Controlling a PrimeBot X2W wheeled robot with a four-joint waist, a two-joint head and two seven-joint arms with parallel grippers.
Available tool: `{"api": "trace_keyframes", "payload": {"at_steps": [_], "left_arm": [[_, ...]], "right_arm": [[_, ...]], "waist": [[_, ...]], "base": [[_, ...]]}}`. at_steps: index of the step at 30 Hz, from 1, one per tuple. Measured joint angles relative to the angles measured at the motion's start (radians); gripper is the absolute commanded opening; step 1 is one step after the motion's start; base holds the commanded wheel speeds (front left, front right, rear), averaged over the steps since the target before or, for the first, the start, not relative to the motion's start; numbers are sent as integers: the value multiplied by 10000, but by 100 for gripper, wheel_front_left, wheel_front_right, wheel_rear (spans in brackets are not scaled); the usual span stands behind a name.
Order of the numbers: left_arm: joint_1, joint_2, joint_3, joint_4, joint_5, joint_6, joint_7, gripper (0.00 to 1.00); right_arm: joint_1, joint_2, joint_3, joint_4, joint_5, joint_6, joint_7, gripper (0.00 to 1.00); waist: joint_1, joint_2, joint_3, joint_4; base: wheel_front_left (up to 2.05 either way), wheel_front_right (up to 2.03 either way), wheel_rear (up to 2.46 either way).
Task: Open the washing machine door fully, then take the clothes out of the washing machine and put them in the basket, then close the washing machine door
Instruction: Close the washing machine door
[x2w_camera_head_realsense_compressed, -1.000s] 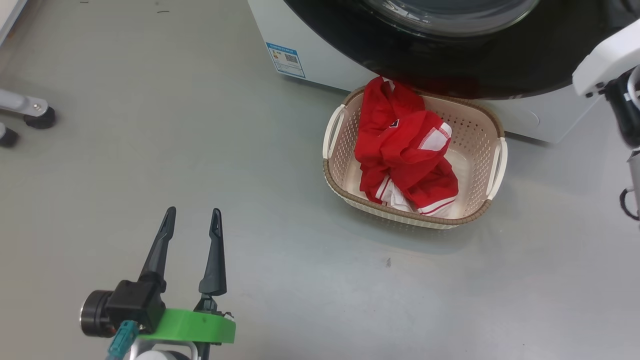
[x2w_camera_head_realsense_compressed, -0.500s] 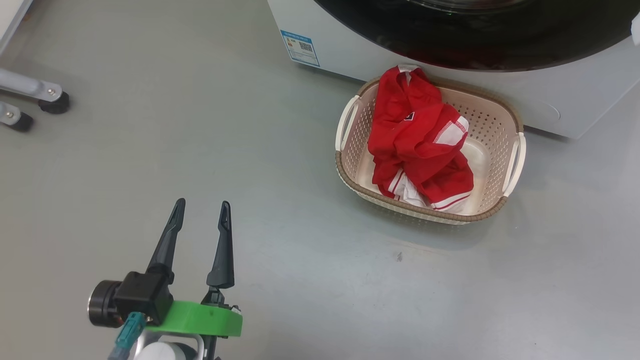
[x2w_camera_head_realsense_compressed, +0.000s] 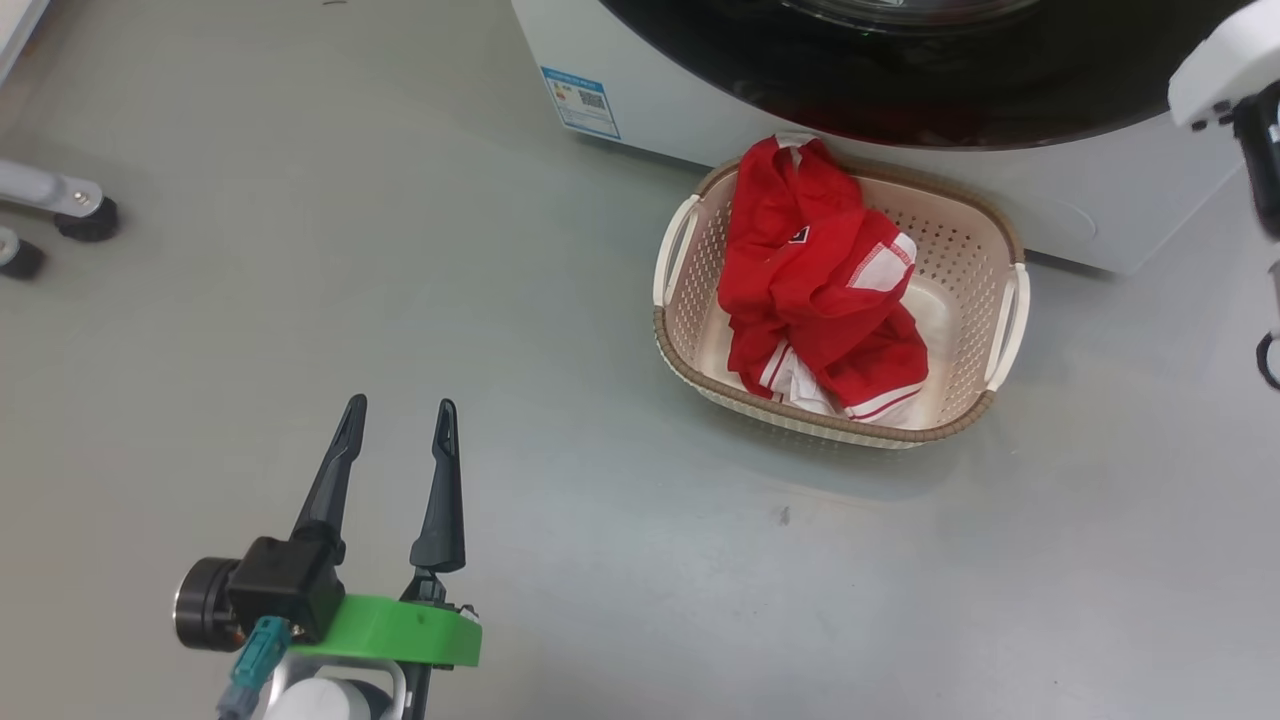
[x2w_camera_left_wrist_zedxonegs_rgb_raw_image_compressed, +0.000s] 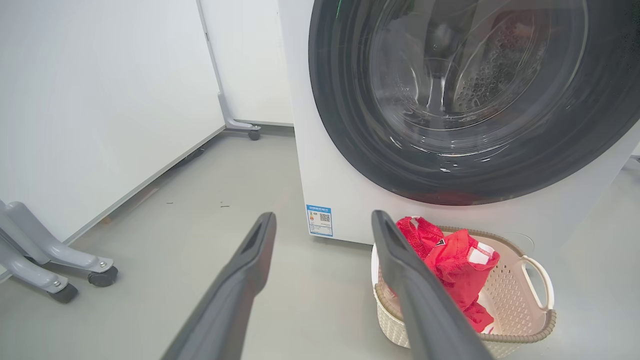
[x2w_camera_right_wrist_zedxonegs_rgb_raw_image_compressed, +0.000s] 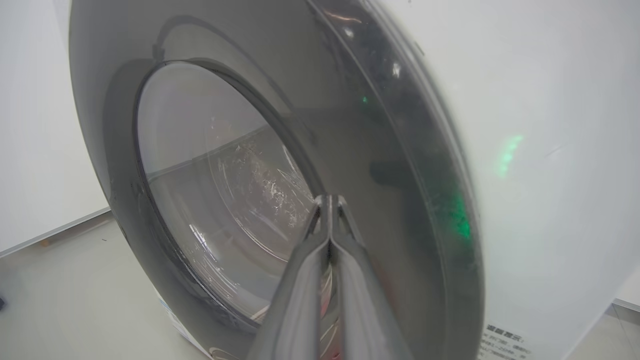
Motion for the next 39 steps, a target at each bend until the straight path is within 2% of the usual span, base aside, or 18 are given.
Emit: {"api": "trace_keyframes", "payload": {"at_steps": [12, 20, 21, 22, 24, 25, 26, 39], "left_arm": [[-176, -10, 130, 88, 196, 0, -27, 100], [-250, 15, 222, 286, 318, 0, -29, 100], [-250, 29, 232, 318, 349, 0, -29, 100], [-250, 42, 230, 353, 359, 0, -29, 100], [-250, 61, 230, 395, 430, 0, -29, 100], [-249, 98, 238, 453, 443, 0, -29, 100], [-248, 134, 244, 470, 472, 0, -29, 100], [-124, 362, 309, 742, 560, -2, -29, 100]], "right_arm": [[1783, 441, 456, -174, 77, 98, -1172, 0], [3126, 943, 476, -364, 173, 98, -1475, 0], [3283, 1012, 470, -387, 188, 94, -1494, 5], [3449, 1078, 445, -399, 253, 82, -1509, 14], [3822, 1221, 370, -426, 391, 69, -1551, 44], [4188, 1352, 299, -445, 518, -42, -1551, 82], [4360, 1444, 245, -462, 571, -119, -1553, 100], [5931, 1967, 35, -1041, 686, -539, -1593, 100]], "waist": [[0, 0, -386, -612], [0, 0, -753, -1171], [0, 0, -808, -1254], [0, 0, -864, -1335], [0, 0, -986, -1500], [0, 0, -1112, -1665], [0, 0, -1176, -1754], [0, 0, -1893, -2865]], "base": [[0, 0, 0], [0, 0, 0], [0, 0, 0], [0, 0, 0], [0, 0, 0], [0, 0, 0], [0, 0, 0], [0, 0, 0]]}}
